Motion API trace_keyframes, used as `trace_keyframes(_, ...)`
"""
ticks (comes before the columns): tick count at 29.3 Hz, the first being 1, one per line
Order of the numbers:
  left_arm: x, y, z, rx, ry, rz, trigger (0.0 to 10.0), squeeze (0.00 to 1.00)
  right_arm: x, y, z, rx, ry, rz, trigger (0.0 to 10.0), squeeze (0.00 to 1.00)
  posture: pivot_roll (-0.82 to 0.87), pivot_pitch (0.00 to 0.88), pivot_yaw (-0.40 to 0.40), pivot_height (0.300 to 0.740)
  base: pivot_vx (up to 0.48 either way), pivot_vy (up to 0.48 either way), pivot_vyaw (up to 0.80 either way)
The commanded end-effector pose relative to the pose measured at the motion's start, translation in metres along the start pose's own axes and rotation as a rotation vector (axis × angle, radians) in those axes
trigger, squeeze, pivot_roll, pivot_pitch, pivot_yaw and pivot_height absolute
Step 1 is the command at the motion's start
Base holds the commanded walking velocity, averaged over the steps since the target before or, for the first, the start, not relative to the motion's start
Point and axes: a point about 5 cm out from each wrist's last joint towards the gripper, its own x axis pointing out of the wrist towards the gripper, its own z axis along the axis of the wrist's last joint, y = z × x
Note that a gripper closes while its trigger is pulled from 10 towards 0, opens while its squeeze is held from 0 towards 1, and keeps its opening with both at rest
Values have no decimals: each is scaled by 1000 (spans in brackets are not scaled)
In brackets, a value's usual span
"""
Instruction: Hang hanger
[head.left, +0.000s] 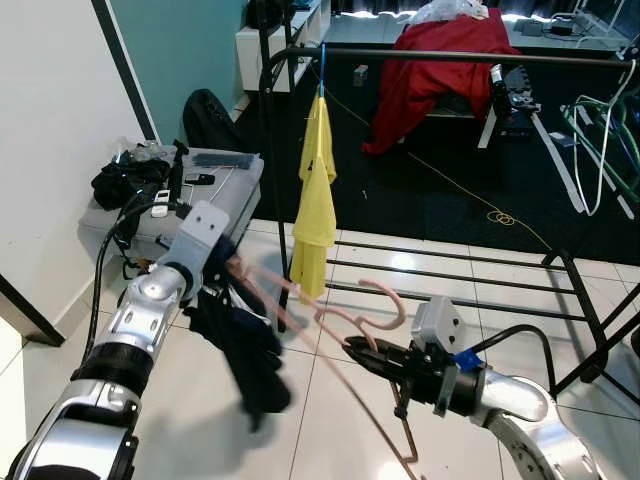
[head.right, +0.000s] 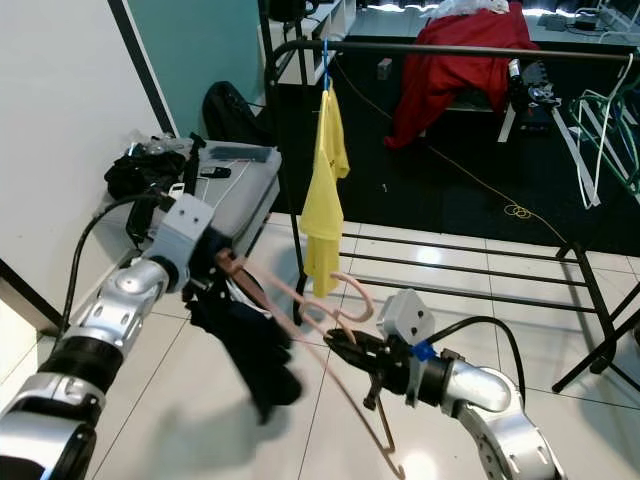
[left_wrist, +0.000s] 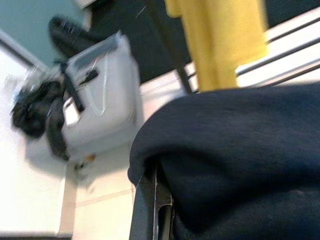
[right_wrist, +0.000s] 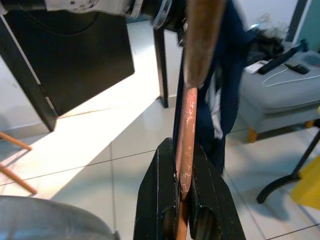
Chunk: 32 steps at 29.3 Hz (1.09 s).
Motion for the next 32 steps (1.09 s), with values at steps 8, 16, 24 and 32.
trace_keyframes(8,-1,8,17,72,-55,-66,10000,0,-10,-23,-16,50,65,-74,10000,0,-79,88,47,740,0,0,0)
trace_keyframes(16,1,19,15,88,-29,28,10000,0,-16,-14,-19,181,60,-67,10000,0,-82,86,39,740,0,0,0)
trace_keyframes(24,3,10,24,61,-73,-18,10000,0,-17,-7,-19,252,40,-52,10000,0,-83,90,40,740,0,0,0)
trace_keyframes(32,1,-6,41,54,-141,-72,10000,0,-2,-15,3,272,-27,-139,10000,0,-80,105,34,740,0,0,0)
